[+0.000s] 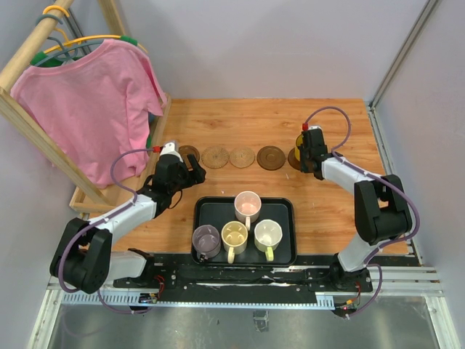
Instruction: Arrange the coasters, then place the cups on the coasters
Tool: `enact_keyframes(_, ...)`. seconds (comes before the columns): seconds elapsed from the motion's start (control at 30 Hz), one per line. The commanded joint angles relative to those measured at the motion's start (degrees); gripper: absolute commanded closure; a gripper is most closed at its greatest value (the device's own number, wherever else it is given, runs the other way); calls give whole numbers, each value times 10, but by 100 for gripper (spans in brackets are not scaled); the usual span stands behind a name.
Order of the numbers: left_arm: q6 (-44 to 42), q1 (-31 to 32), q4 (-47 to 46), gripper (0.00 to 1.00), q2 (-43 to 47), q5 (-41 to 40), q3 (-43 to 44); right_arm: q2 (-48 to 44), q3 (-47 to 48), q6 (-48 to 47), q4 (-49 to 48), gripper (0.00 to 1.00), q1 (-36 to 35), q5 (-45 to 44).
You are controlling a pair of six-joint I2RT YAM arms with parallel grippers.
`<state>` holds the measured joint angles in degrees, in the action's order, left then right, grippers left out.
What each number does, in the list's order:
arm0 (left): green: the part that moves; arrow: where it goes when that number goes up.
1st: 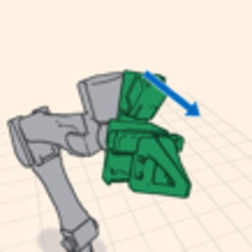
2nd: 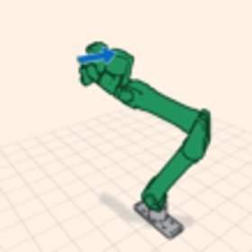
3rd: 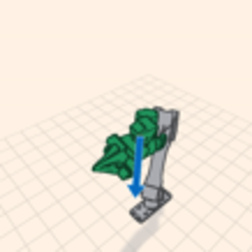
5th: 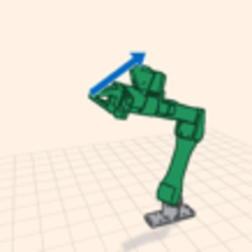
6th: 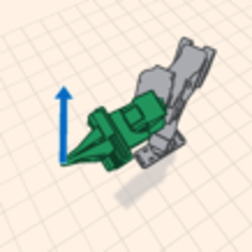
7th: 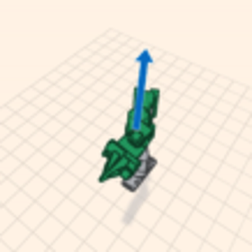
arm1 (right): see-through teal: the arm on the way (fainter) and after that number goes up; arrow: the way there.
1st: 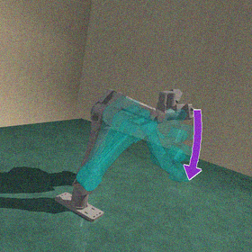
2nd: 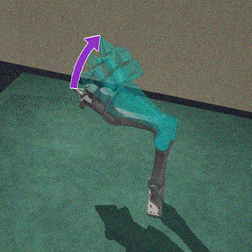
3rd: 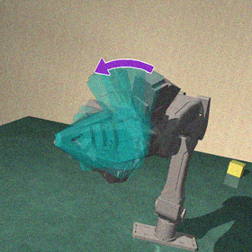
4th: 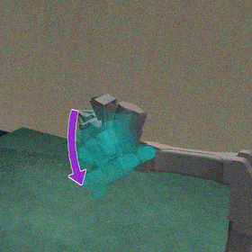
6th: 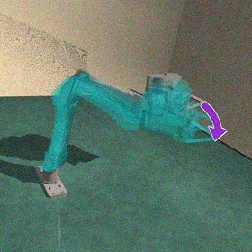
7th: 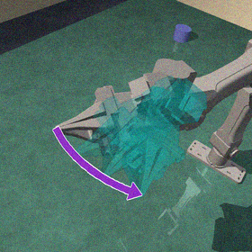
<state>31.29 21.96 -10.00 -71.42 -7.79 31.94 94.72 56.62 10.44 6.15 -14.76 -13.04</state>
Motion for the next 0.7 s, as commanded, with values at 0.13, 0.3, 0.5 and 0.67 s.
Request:
enact_keyframes(0.13, -7, 4, -15, 15, -8, 1, 16, 22, 29, -5, -43, 99, 15, -4)
enact_keyframes(0.3, -8, 3, -14, 15, -5, -1, 14, 32, 32, -2, -44, 99, 18, 2)
enact_keyframes(0.5, -8, 3, -12, 15, -4, -3, 14, 38, 31, 3, -41, 99, 18, 8)
enact_keyframes(0.67, -7, 3, -12, 15, -4, -3, 14, 31, 22, 10, -34, 99, 18, 8)
